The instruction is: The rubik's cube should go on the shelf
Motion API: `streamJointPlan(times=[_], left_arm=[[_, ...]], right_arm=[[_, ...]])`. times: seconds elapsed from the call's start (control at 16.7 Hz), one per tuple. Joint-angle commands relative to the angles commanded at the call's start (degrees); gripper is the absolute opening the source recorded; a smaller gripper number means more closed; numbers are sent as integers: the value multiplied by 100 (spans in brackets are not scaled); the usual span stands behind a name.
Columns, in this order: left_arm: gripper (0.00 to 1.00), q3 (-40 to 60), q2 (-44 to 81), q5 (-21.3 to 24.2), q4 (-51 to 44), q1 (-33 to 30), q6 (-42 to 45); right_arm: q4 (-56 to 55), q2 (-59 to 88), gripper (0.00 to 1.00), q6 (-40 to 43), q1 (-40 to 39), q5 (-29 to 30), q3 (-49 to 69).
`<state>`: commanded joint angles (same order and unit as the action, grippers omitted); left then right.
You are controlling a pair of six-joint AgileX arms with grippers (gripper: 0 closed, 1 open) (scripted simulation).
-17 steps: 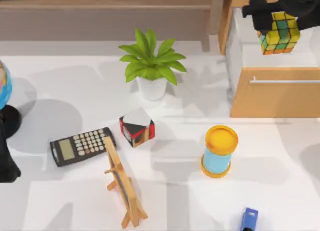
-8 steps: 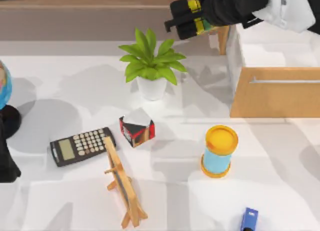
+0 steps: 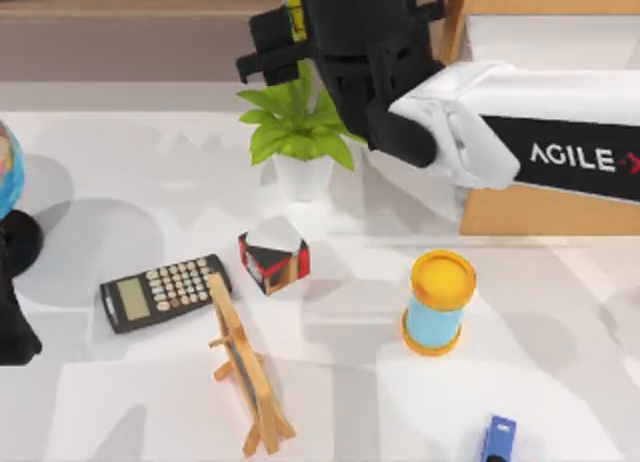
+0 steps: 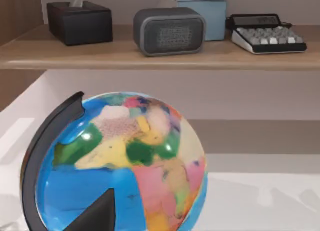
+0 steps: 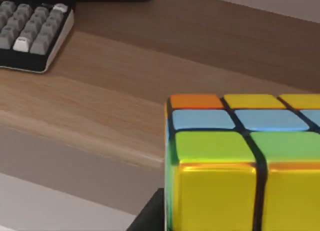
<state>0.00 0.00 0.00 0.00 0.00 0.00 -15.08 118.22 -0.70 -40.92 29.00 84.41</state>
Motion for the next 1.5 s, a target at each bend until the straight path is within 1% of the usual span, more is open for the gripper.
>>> streamJointPlan(times=[0.36,0.54,0.66,0.78,1.2,1.5], left_arm=[[100,0,0,0,0,0,0],[100,0,0,0,0,0,0],[100,0,0,0,0,0,0],[100,0,0,0,0,0,0],[100,0,0,0,0,0,0],[100,0,0,0,0,0,0]], right_arm=[[-2810,702,0,342,-248,1048,-426],[-3779,992,0,477,-286,1432,-513],[-4189,1123,0,540,-293,1601,-538],[-4376,1186,0,571,-293,1680,-546],[-4318,1204,0,548,-245,1646,-444],[-3794,1650,0,477,-53,1368,554]])
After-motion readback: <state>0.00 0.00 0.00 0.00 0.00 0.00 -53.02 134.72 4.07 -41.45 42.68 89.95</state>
